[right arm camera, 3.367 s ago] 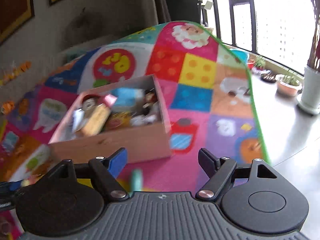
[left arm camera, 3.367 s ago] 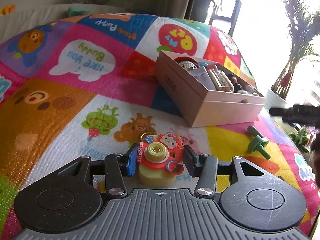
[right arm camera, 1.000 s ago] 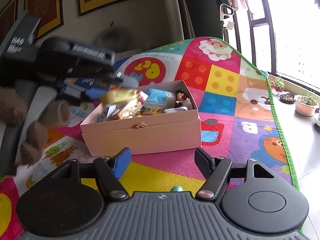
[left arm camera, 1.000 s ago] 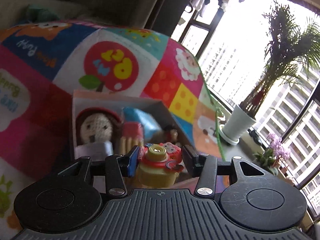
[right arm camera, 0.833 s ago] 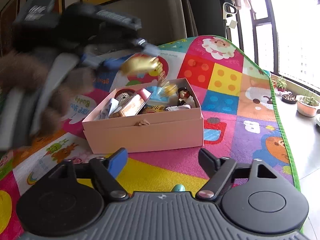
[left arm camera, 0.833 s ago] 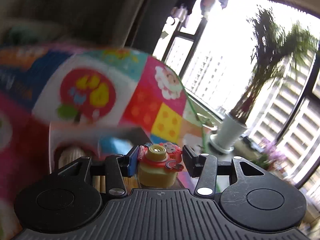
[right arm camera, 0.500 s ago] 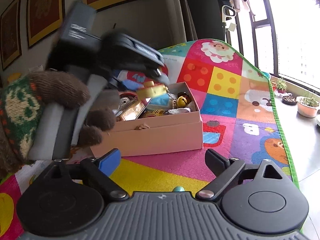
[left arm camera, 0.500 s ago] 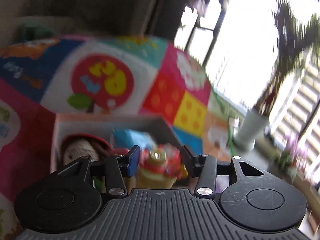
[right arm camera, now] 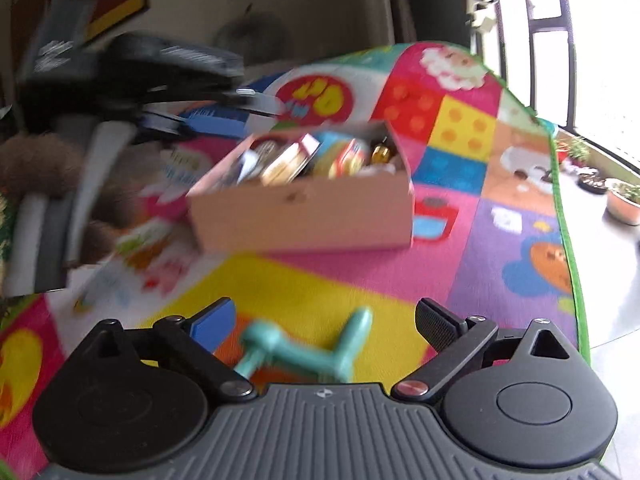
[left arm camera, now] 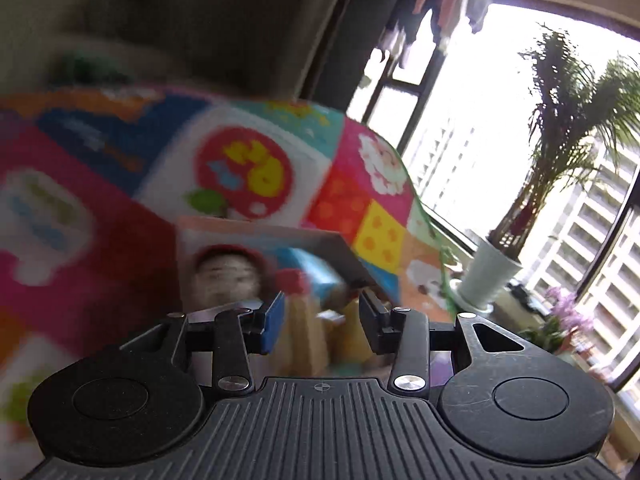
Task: Organize objects
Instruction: 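Lower the lens toy into the box with the left tool while the right tool carries the crank, then lower the teal crank into the box with the right tool and open both tools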
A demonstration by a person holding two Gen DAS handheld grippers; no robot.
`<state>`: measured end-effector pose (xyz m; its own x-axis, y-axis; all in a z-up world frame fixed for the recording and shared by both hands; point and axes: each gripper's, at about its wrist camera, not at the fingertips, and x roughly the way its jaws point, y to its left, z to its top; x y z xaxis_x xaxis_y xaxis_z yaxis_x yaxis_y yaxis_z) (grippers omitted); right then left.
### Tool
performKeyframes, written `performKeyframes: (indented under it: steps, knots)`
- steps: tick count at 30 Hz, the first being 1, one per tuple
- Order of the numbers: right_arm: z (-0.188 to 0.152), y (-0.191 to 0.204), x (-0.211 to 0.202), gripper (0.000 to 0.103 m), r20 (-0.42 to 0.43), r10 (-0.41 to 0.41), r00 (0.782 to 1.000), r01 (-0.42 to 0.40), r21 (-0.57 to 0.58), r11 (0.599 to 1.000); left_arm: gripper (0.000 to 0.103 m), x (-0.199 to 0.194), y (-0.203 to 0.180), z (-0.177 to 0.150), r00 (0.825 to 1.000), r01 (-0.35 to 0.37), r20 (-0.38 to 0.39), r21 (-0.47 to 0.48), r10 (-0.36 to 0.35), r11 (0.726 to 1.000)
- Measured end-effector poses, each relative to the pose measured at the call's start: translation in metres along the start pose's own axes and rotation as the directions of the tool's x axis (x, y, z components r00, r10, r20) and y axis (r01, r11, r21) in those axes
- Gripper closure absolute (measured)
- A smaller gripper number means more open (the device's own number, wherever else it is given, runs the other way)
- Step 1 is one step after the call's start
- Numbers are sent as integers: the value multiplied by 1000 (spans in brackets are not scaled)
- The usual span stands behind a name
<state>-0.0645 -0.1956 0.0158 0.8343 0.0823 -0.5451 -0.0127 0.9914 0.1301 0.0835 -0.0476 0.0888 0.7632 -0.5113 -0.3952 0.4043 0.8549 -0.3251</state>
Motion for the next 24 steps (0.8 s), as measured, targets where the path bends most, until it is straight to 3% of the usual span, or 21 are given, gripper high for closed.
performKeyframes:
  steps: [3, 5, 7, 9, 13, 14, 16, 20, 24]
  knots:
    - [-1, 3, 4, 6, -48, -19, 999, 18, -9, 1000, 58, -33, 26, -31, 998, -55, 32, 18, 54, 998]
    - [1, 5, 17, 7, -117, -32, 993, 31, -8, 999, 58, -39, 45, -46, 997, -70, 16, -35, 70, 997]
    - [1, 12, 24, 13, -150, -56, 987, 53, -25, 998, 58, -42, 62, -54, 998, -68, 11, -96, 70, 993]
    - [0, 26, 23, 28, -161, -72, 984, 57, -97, 994, 58, -44, 75, -57, 997, -67, 25, -134, 71, 989]
    - [7, 40, 17, 29, -168, -60, 984, 30, -174, 984, 58, -43, 90, -62, 997, -13, 67, -189, 26, 982]
    - [16, 41, 13, 35, -157, -55, 986, 26, -181, 983, 58, -43, 92, -63, 997, -3, 70, -198, 17, 980]
    - [45, 39, 3, 35, -100, -59, 993, 40, -181, 983, 58, -41, 97, -64, 997, 17, 72, -220, -1, 975]
    - [132, 32, -8, 35, 36, -45, 998, 50, -129, 990, 58, -44, 104, -65, 995, 61, 87, -266, -39, 962]
    - [203, 30, 17, 34, 103, 0, 995, 3, -29, 1000, 58, -47, 108, -66, 993, 90, 101, -297, -63, 951]
